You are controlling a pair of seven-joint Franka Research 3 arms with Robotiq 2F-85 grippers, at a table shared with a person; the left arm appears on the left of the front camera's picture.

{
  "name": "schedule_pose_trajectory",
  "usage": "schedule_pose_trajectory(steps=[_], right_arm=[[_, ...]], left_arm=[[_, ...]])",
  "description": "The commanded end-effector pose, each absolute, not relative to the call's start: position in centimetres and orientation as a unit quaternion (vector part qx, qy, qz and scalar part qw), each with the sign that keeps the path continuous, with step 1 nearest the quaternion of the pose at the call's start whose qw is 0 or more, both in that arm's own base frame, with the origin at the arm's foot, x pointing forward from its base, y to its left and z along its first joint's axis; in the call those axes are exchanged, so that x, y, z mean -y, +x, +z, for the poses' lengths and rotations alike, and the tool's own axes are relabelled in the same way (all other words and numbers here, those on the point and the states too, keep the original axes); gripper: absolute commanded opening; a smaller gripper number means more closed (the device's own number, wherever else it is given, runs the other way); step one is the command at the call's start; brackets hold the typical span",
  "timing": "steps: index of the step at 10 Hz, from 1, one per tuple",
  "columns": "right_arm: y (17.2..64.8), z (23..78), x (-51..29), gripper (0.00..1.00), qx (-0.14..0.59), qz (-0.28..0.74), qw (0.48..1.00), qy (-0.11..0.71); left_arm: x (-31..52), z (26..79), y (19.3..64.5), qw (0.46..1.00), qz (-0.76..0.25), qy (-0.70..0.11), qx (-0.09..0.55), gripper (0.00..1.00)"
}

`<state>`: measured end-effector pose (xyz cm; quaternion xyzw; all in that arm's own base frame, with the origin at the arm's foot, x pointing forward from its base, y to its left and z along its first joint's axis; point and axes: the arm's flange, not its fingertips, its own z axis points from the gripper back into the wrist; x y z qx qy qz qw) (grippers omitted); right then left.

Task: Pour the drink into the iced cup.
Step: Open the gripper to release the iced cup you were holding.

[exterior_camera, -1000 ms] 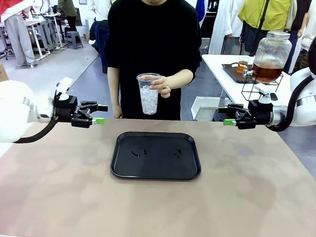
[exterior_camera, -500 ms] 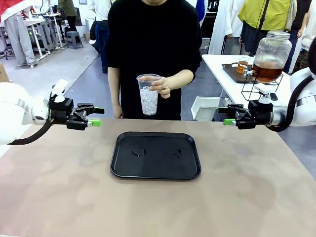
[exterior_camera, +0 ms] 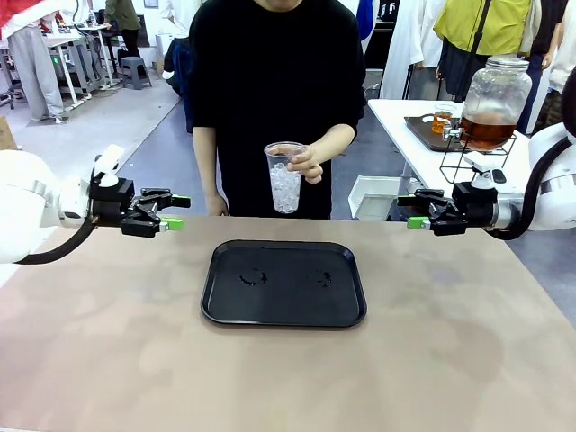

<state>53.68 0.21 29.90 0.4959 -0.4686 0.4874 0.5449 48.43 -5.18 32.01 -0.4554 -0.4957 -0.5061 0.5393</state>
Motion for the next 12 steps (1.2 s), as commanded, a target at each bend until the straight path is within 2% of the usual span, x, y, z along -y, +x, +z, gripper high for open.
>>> schedule_pose_trajectory(steps=[1, 12], right_arm=[[53.52, 30.21, -0.33, 1.00, 0.475, 0.483, 0.541, 0.498], [53.52, 30.21, -0.33, 1.00, 0.475, 0.483, 0.541, 0.498]], left_arm=[[5.26, 32.19, 48.45, 0.538, -0.505, -0.455, 0.498, 1.00], [5.26, 32.19, 48.45, 0.538, -0.505, -0.455, 0.498, 1.00]])
